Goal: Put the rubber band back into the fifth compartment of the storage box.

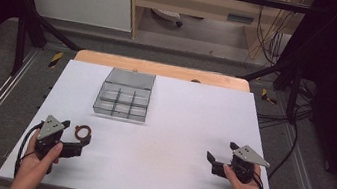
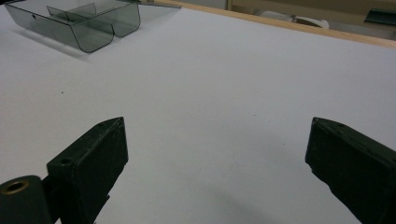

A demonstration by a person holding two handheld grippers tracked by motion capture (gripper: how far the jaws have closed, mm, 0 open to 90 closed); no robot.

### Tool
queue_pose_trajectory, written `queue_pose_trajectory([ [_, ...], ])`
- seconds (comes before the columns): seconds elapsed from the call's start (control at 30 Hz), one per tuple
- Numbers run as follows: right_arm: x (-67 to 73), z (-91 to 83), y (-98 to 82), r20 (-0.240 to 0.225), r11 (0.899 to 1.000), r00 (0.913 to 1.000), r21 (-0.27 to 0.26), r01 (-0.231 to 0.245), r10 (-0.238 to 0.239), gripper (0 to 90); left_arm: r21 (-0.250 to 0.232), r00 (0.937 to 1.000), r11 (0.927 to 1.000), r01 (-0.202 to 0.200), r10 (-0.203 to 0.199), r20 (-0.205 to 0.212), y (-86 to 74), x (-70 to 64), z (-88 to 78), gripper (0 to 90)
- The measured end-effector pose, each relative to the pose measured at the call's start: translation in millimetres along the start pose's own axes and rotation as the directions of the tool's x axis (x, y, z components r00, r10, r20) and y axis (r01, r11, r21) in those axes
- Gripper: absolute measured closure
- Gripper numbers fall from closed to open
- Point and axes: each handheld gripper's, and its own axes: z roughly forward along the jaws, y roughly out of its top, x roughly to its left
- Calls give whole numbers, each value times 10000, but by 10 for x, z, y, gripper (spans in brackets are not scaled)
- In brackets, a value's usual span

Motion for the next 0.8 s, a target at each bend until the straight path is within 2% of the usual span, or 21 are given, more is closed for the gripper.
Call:
queue_pose_trajectory([
  [0.2, -43, 9, -40, 254, 9995, 9994, 208, -222, 217, 61, -66, 10000, 9999, -76, 76, 15, 63, -114, -21, 71],
  [0.27, -45, 12, -41, 256, 9994, 9994, 233, -248, 242, 61, 36, 9999, 9999, -136, 136, 40, 99, -119, 31, 70],
  [0.33, -44, 16, -38, 255, 9995, 9993, 181, -264, 259, 60, 332, 9994, 9988, -350, 347, 90, 179, -109, 101, 71],
  [0.37, -44, 17, -38, 261, 9995, 9993, 162, -265, 260, 59, 337, 9995, 9990, -286, 281, 161, 246, -113, 144, 75],
  [0.47, -46, 28, -51, 262, 9993, 9992, 222, -294, 288, 59, 276, 9984, 9980, -564, 561, 111, 394, -141, 245, 71],
  [0.5, -45, 28, -57, 270, 9991, 9991, 256, -335, 328, 58, 267, 9985, 9982, -544, 541, 118, 417, -138, 271, 73],
  [0.57, -48, 22, -61, 291, 9992, 9991, 228, -329, 322, 57, 192, 9995, 9994, -290, 287, 164, 412, -116, 303, 73],
  [0.7, -50, 15, -59, 277, 9991, 9989, 168, -379, 374, 57, 470, 9996, 9985, -271, 266, 111, 289, -49, 306, 75],
  [0.8, -47, 25, -64, 281, 9991, 9990, 222, -356, 349, 57, 642, 9992, 9976, -255, 234, 332, 235, -3, 272, 75],
])
